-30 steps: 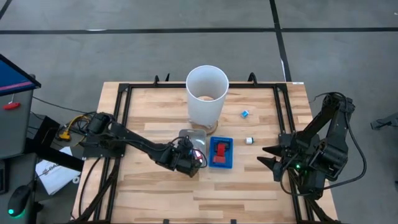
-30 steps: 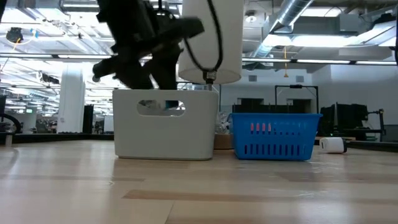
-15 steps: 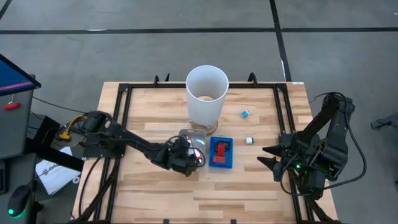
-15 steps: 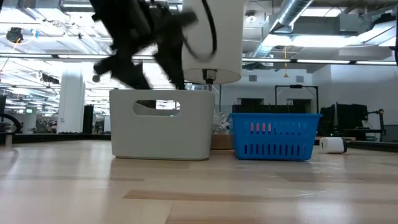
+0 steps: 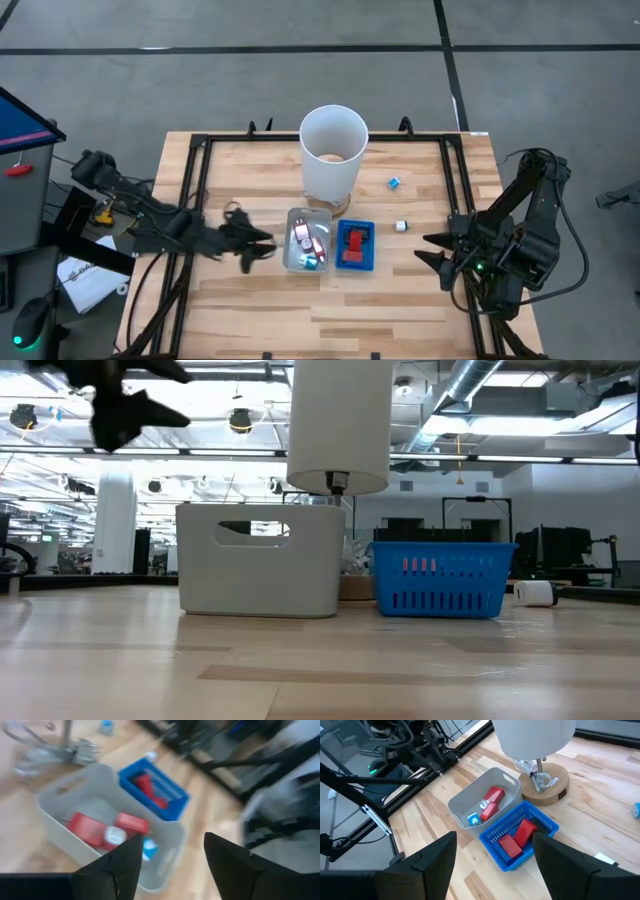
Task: Pick & Place Office items
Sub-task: Put the white charger adapter into the gray bin
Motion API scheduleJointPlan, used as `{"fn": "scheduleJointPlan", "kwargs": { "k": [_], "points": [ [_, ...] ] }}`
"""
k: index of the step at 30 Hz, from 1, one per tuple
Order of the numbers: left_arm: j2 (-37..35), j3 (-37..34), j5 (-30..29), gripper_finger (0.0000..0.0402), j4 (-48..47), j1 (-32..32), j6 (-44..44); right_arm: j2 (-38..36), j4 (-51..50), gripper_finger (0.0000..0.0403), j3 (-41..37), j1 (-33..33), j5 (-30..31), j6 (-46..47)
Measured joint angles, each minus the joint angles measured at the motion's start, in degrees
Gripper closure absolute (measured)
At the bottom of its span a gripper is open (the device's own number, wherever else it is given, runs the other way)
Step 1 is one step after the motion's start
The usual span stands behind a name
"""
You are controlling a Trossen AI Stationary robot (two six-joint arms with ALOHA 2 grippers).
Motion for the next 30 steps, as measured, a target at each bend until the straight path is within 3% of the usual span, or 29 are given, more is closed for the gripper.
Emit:
{"fn": "scheduleJointPlan", "kwargs": {
  "k": [3, 5, 7, 10, 13, 17, 20, 24, 30],
  "points": [
    [-5.21, -12.02, -0.05, 0.0206, 18.11, -0.69, 2.92, 0.0, -0.95, 0.0149, 0.0, -0.09, 0.0, 0.12],
    [-5.38, -17.98, -0.06, 0.0214, 29.77, 0.64, 9.38, 0.0, -1.37, 0.0149, -0.01, -0.52, 0.0, 0.56],
    [-4.62, -21.52, 0.29, 0.0221, 39.25, 3.74, 16.43, 0.0, -1.18, 0.0149, -0.04, -0.87, -0.02, 0.68],
    [-4.56, -23.43, 6.51, 0.023, 45.6, 10.99, 27.29, 0.0, -0.3, 0.0149, -0.04, -1.91, -0.02, 0.58],
    [-6.4, -24.06, 17.98, 0.0242, 46.69, 19.77, 32.57, 0.0, 0.15, 0.0149, -0.04, -3.35, -0.01, 0.74],
    [-10.2, -26.91, 37.35, 0.0262, 46.5, 31.91, 31.89, 0.0, 0.93, 0.0149, -0.04, -5.54, 0.0, 1.66],
    [-15.42, -30.13, 45.85, 0.0278, 46.62, 38.46, 30.29, 0.0, 2.17, 0.0149, -0.04, -7.36, -0.02, 1.42],
    [-22.61, -32.85, 50.02, 0.0294, 42.52, 40.67, 28.87, 0.02, 4.48, 0.0149, -0.04, -9.16, 0.0, -1.6],
    [-30.36, -32.86, 50.01, 0.0305, 33.16, 38.52, 30.5, 0.0, 4.46, 0.0149, -0.04, -11.49, -0.04, -3.0]
  ]
}}
